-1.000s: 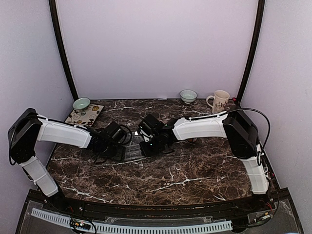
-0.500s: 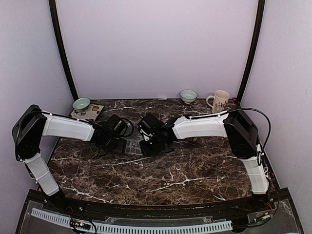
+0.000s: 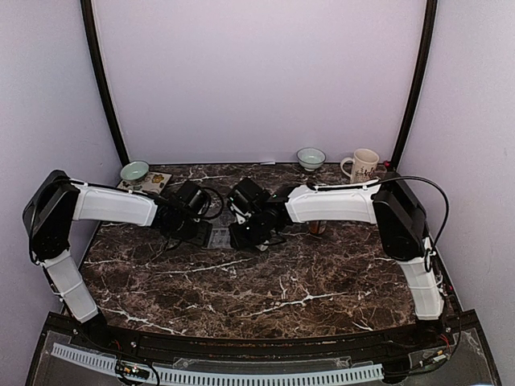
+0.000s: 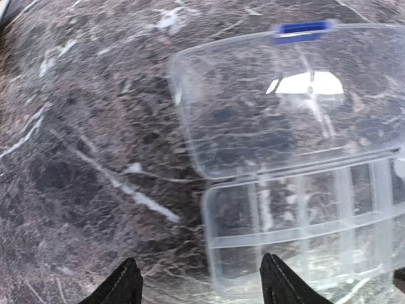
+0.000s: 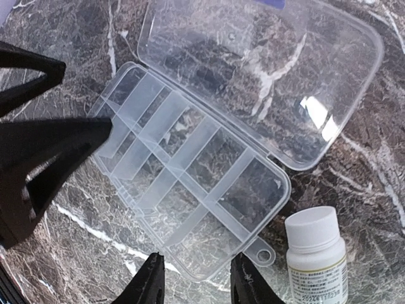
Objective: Sort the pills into containers
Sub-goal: Adjust the pill container at the center of the board, then pick up the pill bottle from the center of the board.
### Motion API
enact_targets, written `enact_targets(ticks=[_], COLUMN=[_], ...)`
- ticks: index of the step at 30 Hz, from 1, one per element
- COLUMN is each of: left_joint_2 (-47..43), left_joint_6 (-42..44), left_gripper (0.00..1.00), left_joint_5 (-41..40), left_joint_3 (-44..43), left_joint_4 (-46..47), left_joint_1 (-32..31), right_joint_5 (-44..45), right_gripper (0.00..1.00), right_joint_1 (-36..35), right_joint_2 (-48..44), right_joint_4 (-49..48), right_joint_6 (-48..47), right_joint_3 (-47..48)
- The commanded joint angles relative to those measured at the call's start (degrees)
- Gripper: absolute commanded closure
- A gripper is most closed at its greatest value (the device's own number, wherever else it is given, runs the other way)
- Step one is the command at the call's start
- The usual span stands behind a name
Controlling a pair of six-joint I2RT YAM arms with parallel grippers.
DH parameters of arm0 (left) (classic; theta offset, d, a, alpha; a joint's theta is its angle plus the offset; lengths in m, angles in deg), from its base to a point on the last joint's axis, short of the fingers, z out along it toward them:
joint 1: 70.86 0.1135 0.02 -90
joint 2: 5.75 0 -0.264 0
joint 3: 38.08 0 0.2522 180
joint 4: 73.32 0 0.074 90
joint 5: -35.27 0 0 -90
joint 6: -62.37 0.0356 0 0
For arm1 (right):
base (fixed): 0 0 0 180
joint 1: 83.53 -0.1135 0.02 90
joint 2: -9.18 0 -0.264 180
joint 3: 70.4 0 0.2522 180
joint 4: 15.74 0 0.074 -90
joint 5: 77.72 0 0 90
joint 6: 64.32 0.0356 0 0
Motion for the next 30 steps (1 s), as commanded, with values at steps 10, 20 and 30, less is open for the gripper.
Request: enact_targets(ticks=[10, 20, 30], left_joint_2=[-0.57, -4.59, -10.18], left_joint_6=[1.34, -1.24, -8.35], left_gripper=[0.34, 0.33, 0.3], left_joint_5=[1.52, -1.54, 1.34], left_joint_3=[-2.6, -3.17, 4.24], left_joint_4=[0.44, -2.58, -0.37], left_joint_1=[-0.03, 0.82, 5.07], right_joint_5=[0.45, 9.81, 12.09], right_gripper=[0.62, 0.51, 0.43], right_joint_1=[0.01, 0.34, 1.47], right_joint_2=[-3.99, -9.19, -10.18], right_joint_4=[-4.24, -4.05, -5.0], right_joint_6=[-0.47, -6.86, -13.93], right_joint_3=[-2.47, -5.26, -8.08])
